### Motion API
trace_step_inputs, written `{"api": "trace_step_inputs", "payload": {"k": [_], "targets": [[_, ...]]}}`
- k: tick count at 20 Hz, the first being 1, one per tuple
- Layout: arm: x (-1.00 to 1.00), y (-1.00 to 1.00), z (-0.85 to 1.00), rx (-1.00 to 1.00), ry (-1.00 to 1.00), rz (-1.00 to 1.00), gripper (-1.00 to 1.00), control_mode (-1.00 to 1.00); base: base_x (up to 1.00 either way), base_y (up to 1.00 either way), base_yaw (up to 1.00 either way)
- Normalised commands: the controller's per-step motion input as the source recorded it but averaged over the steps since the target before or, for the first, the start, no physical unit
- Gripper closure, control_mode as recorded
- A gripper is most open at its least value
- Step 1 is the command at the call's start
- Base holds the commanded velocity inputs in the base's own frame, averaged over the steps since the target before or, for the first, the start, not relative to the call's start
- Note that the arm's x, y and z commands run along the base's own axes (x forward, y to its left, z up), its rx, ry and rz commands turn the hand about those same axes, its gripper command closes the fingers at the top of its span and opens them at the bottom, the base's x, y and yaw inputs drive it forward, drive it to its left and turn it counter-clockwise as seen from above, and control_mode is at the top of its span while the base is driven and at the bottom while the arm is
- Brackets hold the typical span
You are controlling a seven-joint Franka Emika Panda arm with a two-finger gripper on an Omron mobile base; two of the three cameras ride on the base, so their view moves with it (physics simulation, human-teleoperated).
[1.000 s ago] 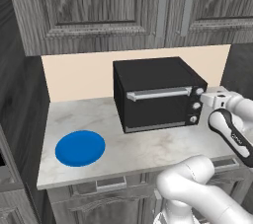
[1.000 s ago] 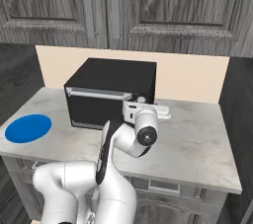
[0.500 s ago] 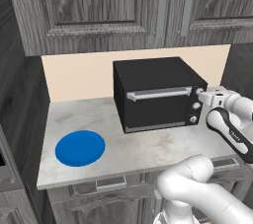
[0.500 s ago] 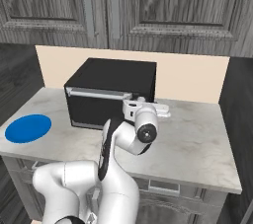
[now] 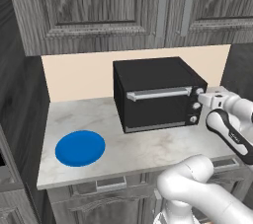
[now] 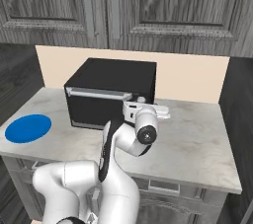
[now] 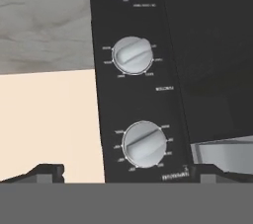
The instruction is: Pull the toaster oven rack outwards. Pick up the baguette from the plate and place it on the toaster oven rack. Close the toaster oven door fully and set the temperature to the lowest setting.
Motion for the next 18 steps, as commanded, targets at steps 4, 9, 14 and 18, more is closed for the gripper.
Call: {"api": "trace_step_inputs", "payload": {"k": [4,9,14,18], "targets": [[0.0,0.09,-0.1,0.0,-0.02,0.0,-1.0,-1.0,0.0,0.0,0.0],[0.0,0.11,-0.01,0.0,-0.04,0.0,-1.0,-1.0,0.0,0.0,0.0],[0.02,0.02,0.0,0.0,-0.02,-0.01,-1.0,-1.0,0.0,0.0,0.0],[0.06,0.0,0.0,0.0,0.0,-0.01,-1.0,-1.0,0.0,0.0,0.0]]}}
